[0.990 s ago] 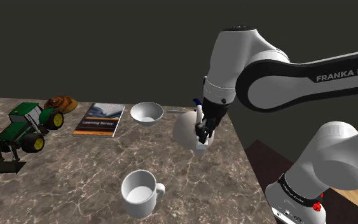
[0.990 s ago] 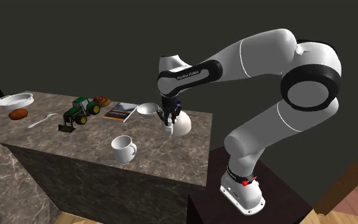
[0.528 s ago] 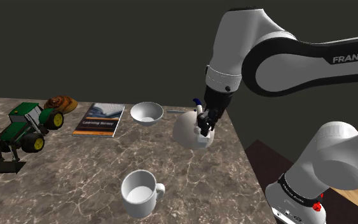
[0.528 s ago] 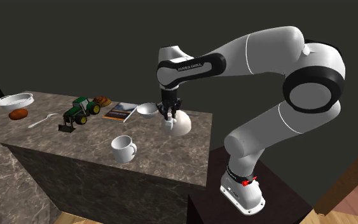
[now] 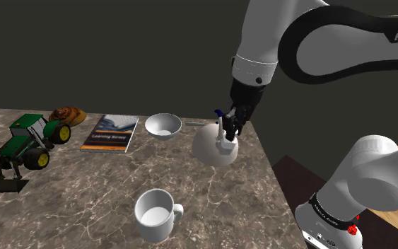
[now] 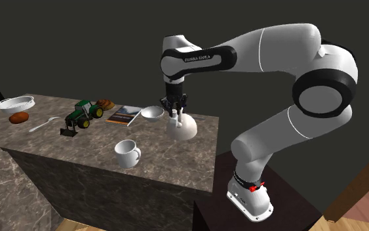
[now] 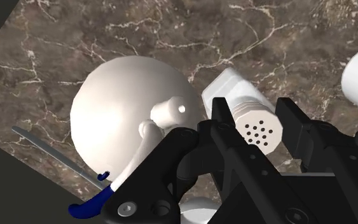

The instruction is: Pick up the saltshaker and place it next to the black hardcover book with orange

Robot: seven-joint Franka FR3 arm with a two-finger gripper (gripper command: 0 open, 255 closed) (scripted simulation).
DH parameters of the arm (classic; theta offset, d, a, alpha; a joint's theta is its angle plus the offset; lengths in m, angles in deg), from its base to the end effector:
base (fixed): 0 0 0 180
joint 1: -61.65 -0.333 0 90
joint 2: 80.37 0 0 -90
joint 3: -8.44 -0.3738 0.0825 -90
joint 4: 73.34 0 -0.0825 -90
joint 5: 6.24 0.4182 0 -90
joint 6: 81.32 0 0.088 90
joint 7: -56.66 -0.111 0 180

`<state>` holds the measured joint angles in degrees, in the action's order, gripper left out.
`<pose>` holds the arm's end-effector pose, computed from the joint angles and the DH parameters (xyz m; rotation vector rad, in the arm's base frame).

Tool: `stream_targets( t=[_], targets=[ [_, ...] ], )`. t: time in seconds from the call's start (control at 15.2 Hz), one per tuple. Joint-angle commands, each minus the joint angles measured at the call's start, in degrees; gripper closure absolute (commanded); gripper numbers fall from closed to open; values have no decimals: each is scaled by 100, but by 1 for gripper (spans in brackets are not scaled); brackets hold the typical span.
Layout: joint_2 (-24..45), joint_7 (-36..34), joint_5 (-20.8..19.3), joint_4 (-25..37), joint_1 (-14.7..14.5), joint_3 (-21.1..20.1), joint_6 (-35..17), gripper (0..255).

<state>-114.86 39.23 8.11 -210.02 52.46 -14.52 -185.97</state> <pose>0.3045 0.2456 0.5509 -3.1121 -0.2033 -0.0050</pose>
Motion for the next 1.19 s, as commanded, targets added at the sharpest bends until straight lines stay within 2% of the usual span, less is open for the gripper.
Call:
stream_targets(
  t=[0.0, 0.13, 0.53, 0.86, 1.12],
  targets=[
    [-22, -2, -23, 143, 8, 36, 168, 255],
    [-23, -7, -37, 238, 14, 54, 265, 255],
    [1457, -471, -396, 1442, 284, -430, -29, 255],
    [2758, -996, -962, 2638, 399, -807, -50, 255],
    [3875, -1462, -1576, 3770, 296, -1011, 121, 255]
  ],
)
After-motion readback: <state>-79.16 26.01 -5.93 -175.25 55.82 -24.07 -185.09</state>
